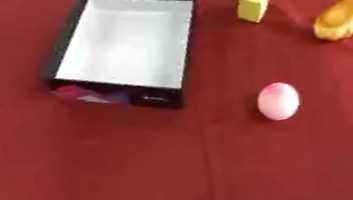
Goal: Pick up objects on the table and place them in the box.
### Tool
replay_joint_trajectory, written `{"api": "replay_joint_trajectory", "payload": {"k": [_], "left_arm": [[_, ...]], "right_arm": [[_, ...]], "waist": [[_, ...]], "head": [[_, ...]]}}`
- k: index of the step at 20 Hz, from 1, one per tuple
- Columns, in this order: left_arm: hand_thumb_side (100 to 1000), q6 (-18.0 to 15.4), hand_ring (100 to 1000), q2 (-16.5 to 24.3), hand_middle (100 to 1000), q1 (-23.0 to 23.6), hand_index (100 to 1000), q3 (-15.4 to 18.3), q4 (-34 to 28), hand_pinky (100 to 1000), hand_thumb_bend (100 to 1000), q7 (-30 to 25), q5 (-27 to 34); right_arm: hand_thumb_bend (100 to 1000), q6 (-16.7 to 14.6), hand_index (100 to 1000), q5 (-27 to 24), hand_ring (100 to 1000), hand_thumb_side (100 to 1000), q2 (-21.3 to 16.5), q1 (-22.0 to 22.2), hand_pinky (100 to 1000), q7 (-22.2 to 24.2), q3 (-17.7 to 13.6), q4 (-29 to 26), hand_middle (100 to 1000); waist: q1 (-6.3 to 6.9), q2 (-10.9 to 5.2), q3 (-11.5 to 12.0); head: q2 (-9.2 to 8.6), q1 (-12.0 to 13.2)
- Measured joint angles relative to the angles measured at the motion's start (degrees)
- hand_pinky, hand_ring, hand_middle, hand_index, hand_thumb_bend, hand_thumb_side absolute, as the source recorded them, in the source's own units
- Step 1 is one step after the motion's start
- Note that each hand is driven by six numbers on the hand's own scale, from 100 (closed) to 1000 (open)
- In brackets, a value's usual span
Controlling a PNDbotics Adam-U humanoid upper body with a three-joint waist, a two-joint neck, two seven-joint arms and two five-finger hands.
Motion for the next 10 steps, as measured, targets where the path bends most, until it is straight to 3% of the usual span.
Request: {"api": "replay_joint_trajectory", "payload": {"k": [7, 10], "left_arm": [[618, -0.04, 679, 0.0, 750, 0.29, 859, 0.01, -0.02, 838, 932, 0.01, 0.05], [613, -0.22, 679, 0.02, 750, 0.48, 859, 0.01, 0.0, 838, 934, -0.29, 0.05]], "right_arm": [[461, 1.57, 911, 3.8, 861, 517, -0.9, -0.18, 940, 1.81, 1.32, 0.0, 829], [536, 1.76, 909, 10.52, 871, 554, -1.08, -2.51, 921, 3.92, 2.63, 0.0, 845]], "waist": [[-0.41, 0.0, -0.59], [-0.49, 0.0, -1.02]], "head": [[0.0, 0.02], [0.01, -0.19]]}}
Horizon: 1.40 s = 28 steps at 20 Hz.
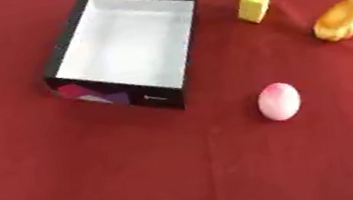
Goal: Pick up objects on the table and place them in the box.
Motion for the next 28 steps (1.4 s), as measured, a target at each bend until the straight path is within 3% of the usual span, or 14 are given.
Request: {"api": "replay_joint_trajectory", "payload": {"k": [3, 7, 8, 9, 12, 17, 28], "left_arm": [[614, -0.08, 680, 0.04, 751, 0.17, 859, -0.01, 0.05, 838, 928, -0.15, 0.0], [614, -0.04, 704, 0.04, 751, 0.16, 859, -0.05, 0.1, 839, 924, -0.6, -0.01], [625, -0.04, 705, 0.04, 751, 0.16, 859, -0.06, 0.12, 839, 901, -0.73, -0.02], [613, -0.03, 706, 0.04, 751, 0.16, 856, -0.07, 0.15, 839, 922, -0.85, -0.03], [613, 0.02, 704, 0.04, 751, 0.15, 855, -0.08, 0.36, 838, 922, -1.08, -0.07], [612, 0.15, 703, 0.04, 751, 0.15, 854, -0.3, 0.41, 838, 920, -1.27, -0.1], [614, 0.25, 706, 0.04, 751, -0.03, 854, -0.71, 0.61, 839, 910, -1.84, -0.29]], "right_arm": [[563, -1.2, 905, 11.83, 889, 592, 0.2, -3.2, 916, 4.83, 1.6, 0.08, 860], [580, -7.08, 906, 27.55, 898, 607, 2.71, -6.99, 915, 18.09, 2.94, 1.73, 874], [655, -8.8, 904, 30.66, 896, 596, 3.36, -7.64, 915, 21.45, 2.92, 2.42, 874], [568, -10.42, 900, 33.34, 892, 621, 3.93, -8.18, 914, 24.56, 2.9, 3.08, 873], [562, -14.63, 898, 39.02, 889, 622, 5.34, -9.23, 915, 32.68, 2.64, 4.78, 872], [561, -18.38, 901, 42.15, 893, 623, 6.53, -10.19, 917, 39.05, 1.64, 6.11, 878], [641, -19.81, 929, 40.28, 903, 599, 8.07, -10.93, 914, 40.91, 2.76, 7.99, 891]], "waist": [[-0.06, -0.01, -0.26], [-0.06, -0.02, -0.22], [-0.06, -0.02, -0.2], [-0.06, -0.02, -0.17], [-0.06, -0.02, 0.0], [-0.41, -0.02, 0.16], [-0.58, -0.06, 0.21]], "head": [[0.0, -0.08], [0.01, -0.52], [0.01, -0.68], [0.01, -0.88], [0.02, -1.5], [0.01, -1.94], [-0.54, -2.55]]}}
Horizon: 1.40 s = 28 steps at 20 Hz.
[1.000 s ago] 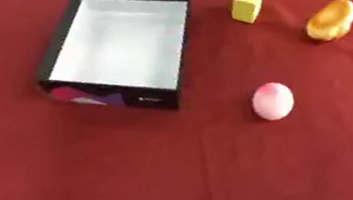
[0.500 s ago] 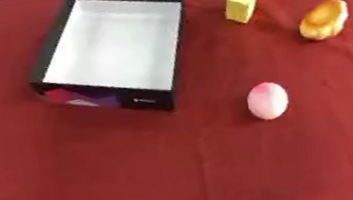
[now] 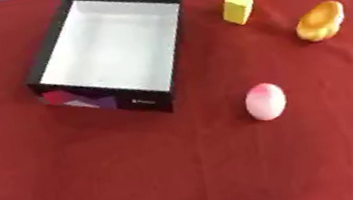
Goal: Pick up objects on the table and place them in the box.
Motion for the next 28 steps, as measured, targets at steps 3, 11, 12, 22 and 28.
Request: {"api": "replay_joint_trajectory", "payload": {"k": [3, 11, 12, 22, 28], "left_arm": [[614, 0.06, 706, 0.0, 752, -0.12, 854, -0.05, 0.14, 839, 909, -0.13, -0.05], [613, 0.11, 707, -0.01, 751, -0.19, 853, -0.08, 0.17, 838, 904, -0.4, -0.09], [613, 0.11, 707, -0.02, 751, -0.19, 853, -0.09, 0.17, 838, 904, -0.42, -0.09], [613, 0.28, 708, -0.1, 756, -0.22, 852, -0.42, 0.18, 838, 900, -0.77, -0.21], [613, 0.44, 708, -0.31, 756, -0.3, 852, -0.54, 0.2, 838, 897, -0.94, -0.22]], "right_arm": [[642, -0.49, 934, -0.01, 906, 587, 0.53, -0.07, 917, 0.45, 0.9, 0.93, 892], [662, -0.08, 933, -3.77, 904, 556, 0.73, -0.11, 919, 1.56, 1.92, 2.69, 886], [668, 0.0, 933, -4.34, 903, 556, 0.73, -0.11, 918, 1.64, 1.95, 2.77, 885], [680, 0.59, 920, -5.99, 884, 575, 1.01, 0.16, 902, 0.72, 2.99, 4.78, 865], [681, 2.0, 922, -5.06, 880, 590, 1.74, 0.33, 896, -1.14, 3.47, 6.94, 862]], "waist": [[0.0, 0.0, 0.06], [0.0, 0.0, 0.1], [0.0, 0.0, 0.04], [0.0, 0.03, 0.16], [0.0, 0.06, 0.43]], "head": [[-0.22, -0.3], [-0.62, -1.12], [-0.62, -1.2], [-0.61, -1.78], [-0.58, -2.04]]}}
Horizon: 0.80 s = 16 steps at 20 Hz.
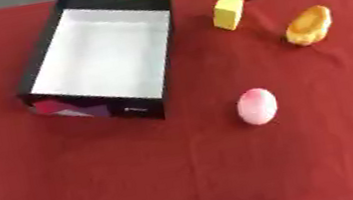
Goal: Pick up objects on the table and place them in the box.
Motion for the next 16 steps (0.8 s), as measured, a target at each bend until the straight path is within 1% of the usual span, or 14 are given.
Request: {"api": "replay_joint_trajectory", "payload": {"k": [7, 12, 14, 16], "left_arm": [[613, 0.06, 709, -0.29, 755, -0.08, 851, -0.2, 0.27, 838, 894, -0.09, -0.01], [614, 0.08, 709, -0.31, 756, -0.24, 850, -0.21, 0.28, 838, 891, -0.21, -0.02], [605, 0.09, 709, -0.32, 756, -0.24, 850, -0.21, 0.28, 839, 885, -0.24, -0.03], [614, 0.12, 710, -0.41, 756, -0.25, 850, -0.21, 0.28, 839, 890, -0.28, -0.03]], "right_arm": [[671, 1.87, 919, 1.23, 874, 610, 1.07, 0.01, 889, -2.17, 0.48, 2.46, 857], [655, 3.79, 922, 3.18, 872, 628, 1.8, 0.02, 886, -4.68, 0.52, 3.65, 856], [647, 4.54, 923, 3.69, 872, 634, 2.02, 0.03, 885, -5.52, 0.48, 4.2, 855], [639, 5.09, 922, 3.79, 871, 645, 2.23, 0.09, 885, -6.06, 0.37, 4.83, 855]], "waist": [[-0.19, 0.0, 0.3], [-0.19, 0.0, 0.5], [-0.19, 0.18, 0.56], [-0.23, 0.37, 0.57]], "head": [[0.02, -0.2], [0.02, -0.45], [0.02, -0.49], [0.02, -0.52]]}}
